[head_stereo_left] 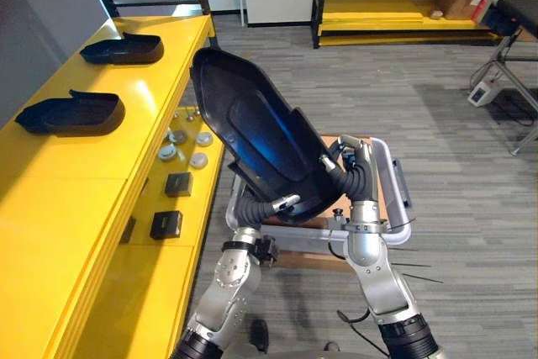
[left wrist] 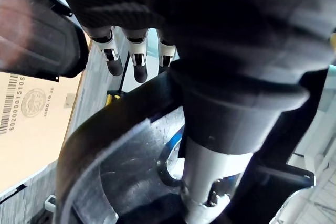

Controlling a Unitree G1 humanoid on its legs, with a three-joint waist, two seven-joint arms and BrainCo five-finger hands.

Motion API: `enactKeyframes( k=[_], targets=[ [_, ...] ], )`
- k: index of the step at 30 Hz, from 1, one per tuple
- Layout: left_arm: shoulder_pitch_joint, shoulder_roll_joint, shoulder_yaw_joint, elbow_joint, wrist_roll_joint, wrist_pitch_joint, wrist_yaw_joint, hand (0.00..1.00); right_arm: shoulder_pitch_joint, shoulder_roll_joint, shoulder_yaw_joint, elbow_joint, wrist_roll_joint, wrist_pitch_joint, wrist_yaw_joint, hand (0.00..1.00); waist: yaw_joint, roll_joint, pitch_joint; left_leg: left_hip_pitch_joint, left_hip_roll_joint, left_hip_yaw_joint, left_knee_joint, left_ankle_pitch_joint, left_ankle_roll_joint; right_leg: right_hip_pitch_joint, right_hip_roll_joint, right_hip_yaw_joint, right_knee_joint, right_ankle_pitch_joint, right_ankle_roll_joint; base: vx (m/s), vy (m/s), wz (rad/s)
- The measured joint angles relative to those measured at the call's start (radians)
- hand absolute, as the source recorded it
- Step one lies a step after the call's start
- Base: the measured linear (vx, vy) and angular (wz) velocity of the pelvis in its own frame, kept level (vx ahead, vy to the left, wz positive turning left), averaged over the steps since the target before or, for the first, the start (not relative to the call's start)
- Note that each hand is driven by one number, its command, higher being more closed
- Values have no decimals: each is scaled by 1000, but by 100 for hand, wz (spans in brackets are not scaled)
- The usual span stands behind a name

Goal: Walk over and take plastic housings, then place them on the shelf

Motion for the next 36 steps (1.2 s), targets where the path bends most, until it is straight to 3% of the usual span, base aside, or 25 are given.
enactKeyframes(
  k=[5,13,20,27,34,36],
  targets=[
    [0,13,12,1,4,19,19,100,11,-40,59,36,50,-11,38,0,0,1,-20,1,1,-2,-4,0,0,1,1,-2,0,0,-1,0,0,0],
    [0,5,68,4,244,49,58,100,41,-51,70,45,181,-54,107,0,2,1,-30,15,-3,-25,-5,5,6,21,-1,-19,4,0,-1,-18,10,6],
    [10,-19,93,4,325,55,56,100,15,-84,29,-19,237,-72,113,0,5,0,-31,15,-4,-31,-5,5,7,20,-2,-20,12,-1,-1,-24,15,2],
    [65,-18,117,4,398,70,36,100,-24,-90,-247,-246,315,-163,85,0,4,-6,-34,26,-4,-31,-5,6,7,34,-1,-20,8,-1,0,0,0,0],
    [101,-58,211,-29,424,70,35,100,54,-58,-615,-246,485,-195,58,0,-5,-6,-34,26,-4,-28,-5,5,7,34,-1,-18,2,-1,0,0,0,0],
    [139,-60,247,-77,427,69,35,100,112,-47,-726,-159,523,-201,30,0,-24,-6,-34,26,-4,-26,-5,5,6,34,-1,-18,1,-1,0,0,0,0]
  ],
)
